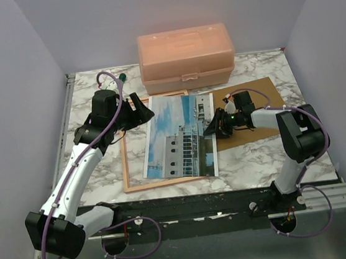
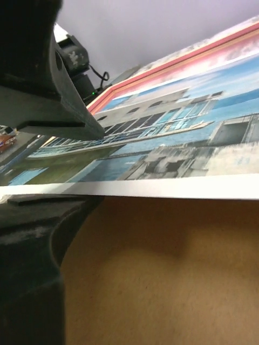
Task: Put the photo into the frame
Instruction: Pick up the photo at the center of the board.
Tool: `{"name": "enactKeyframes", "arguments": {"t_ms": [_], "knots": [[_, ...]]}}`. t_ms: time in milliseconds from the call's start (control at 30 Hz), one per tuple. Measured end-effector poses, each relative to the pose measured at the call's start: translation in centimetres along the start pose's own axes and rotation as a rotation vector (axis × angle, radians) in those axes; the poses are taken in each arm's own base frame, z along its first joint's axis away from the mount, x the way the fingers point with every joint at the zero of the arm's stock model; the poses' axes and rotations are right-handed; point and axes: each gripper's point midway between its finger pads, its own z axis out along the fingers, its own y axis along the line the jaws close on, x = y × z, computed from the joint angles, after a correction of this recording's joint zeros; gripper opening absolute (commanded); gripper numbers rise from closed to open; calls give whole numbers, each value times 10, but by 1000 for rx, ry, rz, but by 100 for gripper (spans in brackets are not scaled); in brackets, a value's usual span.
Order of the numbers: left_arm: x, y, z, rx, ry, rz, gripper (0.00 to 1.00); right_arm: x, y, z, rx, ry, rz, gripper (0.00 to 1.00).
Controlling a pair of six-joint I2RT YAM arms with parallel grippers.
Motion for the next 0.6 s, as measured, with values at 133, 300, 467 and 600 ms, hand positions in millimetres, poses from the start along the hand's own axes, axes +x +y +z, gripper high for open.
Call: {"name": "enactKeyframes", "arguments": {"t_ms": [133,300,467,600], "knots": [[-2,-6,-3,28,-8,0,73,0,6,3,-44,6,11,6],[-3,-9,-8,46,-12,0,73,-1,14,-2,-59,2,7,1],[-2,-12,-8,59,-4,-2,73,-18,48,-33,-39,-51,-58,1],[-1,-13,-9,69,3,-3,73,-49,104,-85,-7,-184,-180,1]]}}
